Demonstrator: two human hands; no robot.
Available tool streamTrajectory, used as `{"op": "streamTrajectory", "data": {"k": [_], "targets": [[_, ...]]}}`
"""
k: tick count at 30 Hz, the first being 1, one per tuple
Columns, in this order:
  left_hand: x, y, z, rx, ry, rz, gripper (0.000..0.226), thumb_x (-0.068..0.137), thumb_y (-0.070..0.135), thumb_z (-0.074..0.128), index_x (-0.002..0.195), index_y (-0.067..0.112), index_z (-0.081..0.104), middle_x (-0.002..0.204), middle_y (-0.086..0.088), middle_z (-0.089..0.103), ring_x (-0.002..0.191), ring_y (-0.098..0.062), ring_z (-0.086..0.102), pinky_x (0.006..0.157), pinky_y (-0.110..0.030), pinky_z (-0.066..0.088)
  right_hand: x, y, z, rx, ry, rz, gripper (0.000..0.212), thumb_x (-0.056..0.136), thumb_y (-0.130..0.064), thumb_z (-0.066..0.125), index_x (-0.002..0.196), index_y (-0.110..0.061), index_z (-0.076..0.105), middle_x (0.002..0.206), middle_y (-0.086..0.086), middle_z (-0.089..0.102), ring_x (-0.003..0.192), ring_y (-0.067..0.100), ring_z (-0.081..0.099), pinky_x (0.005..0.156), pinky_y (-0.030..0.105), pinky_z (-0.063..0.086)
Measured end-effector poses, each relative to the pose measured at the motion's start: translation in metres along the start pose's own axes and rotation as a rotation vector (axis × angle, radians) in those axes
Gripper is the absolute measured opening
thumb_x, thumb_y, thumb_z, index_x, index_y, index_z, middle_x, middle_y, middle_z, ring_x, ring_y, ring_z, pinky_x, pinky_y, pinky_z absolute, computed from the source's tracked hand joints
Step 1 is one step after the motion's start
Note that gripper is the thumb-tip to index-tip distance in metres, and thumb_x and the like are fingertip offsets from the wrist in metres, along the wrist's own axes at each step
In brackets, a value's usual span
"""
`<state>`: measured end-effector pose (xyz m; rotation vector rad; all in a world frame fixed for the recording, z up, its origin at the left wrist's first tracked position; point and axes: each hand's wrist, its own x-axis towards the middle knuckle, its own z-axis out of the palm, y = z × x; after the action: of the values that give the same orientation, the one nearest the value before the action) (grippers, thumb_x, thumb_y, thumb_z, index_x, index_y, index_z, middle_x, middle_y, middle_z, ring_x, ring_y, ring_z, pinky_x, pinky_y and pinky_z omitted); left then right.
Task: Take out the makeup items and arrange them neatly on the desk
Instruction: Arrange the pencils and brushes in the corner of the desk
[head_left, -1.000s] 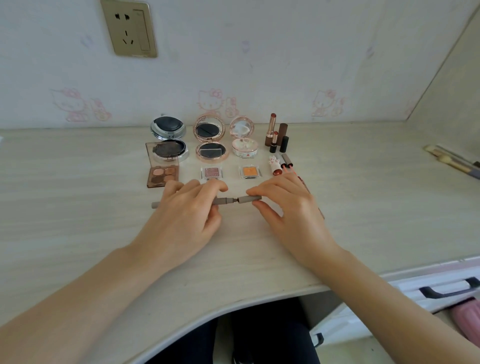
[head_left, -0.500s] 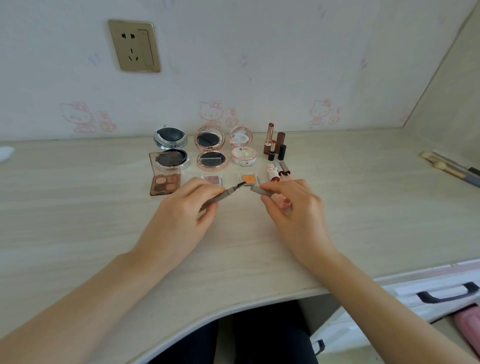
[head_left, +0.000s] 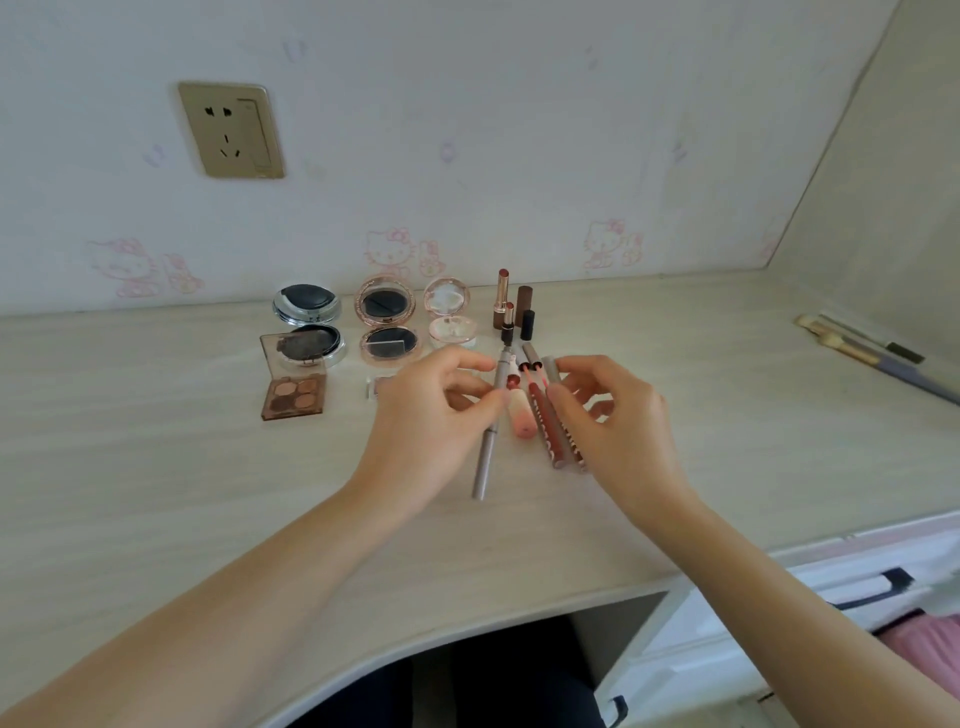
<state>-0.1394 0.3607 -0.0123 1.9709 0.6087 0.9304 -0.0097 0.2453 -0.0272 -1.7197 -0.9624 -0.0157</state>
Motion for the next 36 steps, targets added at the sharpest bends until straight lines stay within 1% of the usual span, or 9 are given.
{"op": "streamTrajectory", "data": {"k": [5, 10, 14, 17, 22, 27, 29, 32, 36], "targets": [[0.013, 0.004, 0.036, 0.089, -0.074, 0.081, 0.019, 0.081, 0.020, 0.073, 0.097, 0.028, 0.065, 0.073, 0.014, 0.069, 0.058, 0.001, 0.063, 0.059, -0.011, 0.048, 0.013, 0.031, -0.024, -0.056, -0.028, 0.070, 0.032, 0.088, -0.021, 0.061, 0.113, -0.042, 0.058, 0.074, -0.010, 0.064, 0.075, 0.001, 0.058, 0.062, 0.008, 0.042], [0.031, 0.006, 0.071, 0.191, -0.116, 0.093, 0.031, 0.081, 0.022, 0.072, 0.110, 0.026, 0.062, 0.073, 0.015, 0.063, 0.068, 0.007, 0.057, 0.060, -0.003, 0.041, 0.027, 0.054, -0.039, -0.200, -0.110, 0.078, 0.025, 0.089, -0.024, 0.060, 0.112, -0.032, 0.061, 0.078, -0.011, 0.064, 0.078, 0.002, 0.057, 0.062, 0.010, 0.039], [0.046, 0.011, 0.094, 0.248, -0.161, 0.055, 0.033, 0.082, 0.024, 0.069, 0.113, 0.025, 0.058, 0.088, 0.009, 0.065, 0.071, -0.003, 0.056, 0.060, -0.013, 0.040, 0.041, 0.063, -0.045, -0.290, -0.203, 0.079, 0.026, 0.090, -0.026, 0.060, 0.116, -0.029, 0.061, 0.083, -0.010, 0.064, 0.080, 0.006, 0.057, 0.063, 0.006, 0.035], [0.057, 0.016, 0.105, 0.259, -0.162, 0.004, 0.030, 0.080, 0.023, 0.068, 0.109, 0.025, 0.061, 0.094, 0.008, 0.065, 0.074, -0.006, 0.059, 0.062, -0.019, 0.042, 0.049, 0.068, -0.049, -0.324, -0.240, 0.071, 0.027, 0.090, -0.027, 0.060, 0.117, -0.027, 0.061, 0.086, -0.007, 0.066, 0.082, 0.010, 0.059, 0.066, 0.016, 0.037], [0.064, 0.014, 0.114, 0.366, -0.168, -0.055, 0.030, 0.078, 0.021, 0.070, 0.107, 0.020, 0.063, 0.104, 0.004, 0.063, 0.090, -0.009, 0.053, 0.063, -0.016, 0.036, 0.054, 0.073, -0.053, -0.336, -0.268, 0.061, 0.028, 0.090, -0.025, 0.060, 0.117, -0.025, 0.062, 0.086, -0.007, 0.066, 0.083, 0.010, 0.058, 0.073, 0.019, 0.037], [0.061, 0.018, 0.122, 0.628, -0.270, 0.063, 0.017, 0.085, 0.016, 0.064, 0.101, 0.011, 0.064, 0.107, -0.004, 0.053, 0.100, -0.022, 0.054, 0.084, -0.036, 0.047, 0.054, 0.074, -0.053, -0.364, -0.301, 0.021, 0.029, 0.090, -0.021, 0.058, 0.119, -0.022, 0.061, 0.085, -0.004, 0.067, 0.086, 0.016, 0.059, 0.077, 0.025, 0.042], [0.058, 0.022, 0.124, 0.704, -0.287, 0.073, 0.005, 0.087, 0.014, 0.060, 0.089, 0.011, 0.061, 0.099, -0.004, 0.049, 0.090, -0.025, 0.054, 0.083, -0.044, 0.048, 0.054, 0.074, -0.053, -0.386, -0.298, 0.001, 0.030, 0.090, -0.019, 0.057, 0.119, -0.021, 0.061, 0.086, -0.002, 0.067, 0.087, 0.018, 0.058, 0.078, 0.027, 0.043], [0.054, 0.022, 0.125, 0.828, -0.325, 0.123, 0.022, 0.088, 0.008, 0.055, 0.068, 0.010, 0.045, 0.093, -0.006, 0.044, 0.086, -0.029, 0.054, 0.072, -0.040, 0.045, 0.053, 0.075, -0.053, -0.418, -0.291, -0.034, 0.029, 0.089, -0.018, 0.057, 0.118, -0.019, 0.062, 0.084, -0.001, 0.066, 0.086, 0.019, 0.057, 0.075, 0.028, 0.042], [0.053, 0.023, 0.119, 0.953, -0.340, 0.306, 0.014, 0.091, 0.015, 0.054, 0.085, 0.006, 0.063, 0.097, -0.007, 0.052, 0.098, -0.026, 0.050, 0.066, -0.035, 0.042, 0.052, 0.079, -0.053, -0.472, -0.301, -0.050, 0.025, 0.089, -0.024, 0.060, 0.113, -0.018, 0.064, 0.079, -0.005, 0.059, 0.081, 0.015, 0.050, 0.069, 0.022, 0.031]]}}
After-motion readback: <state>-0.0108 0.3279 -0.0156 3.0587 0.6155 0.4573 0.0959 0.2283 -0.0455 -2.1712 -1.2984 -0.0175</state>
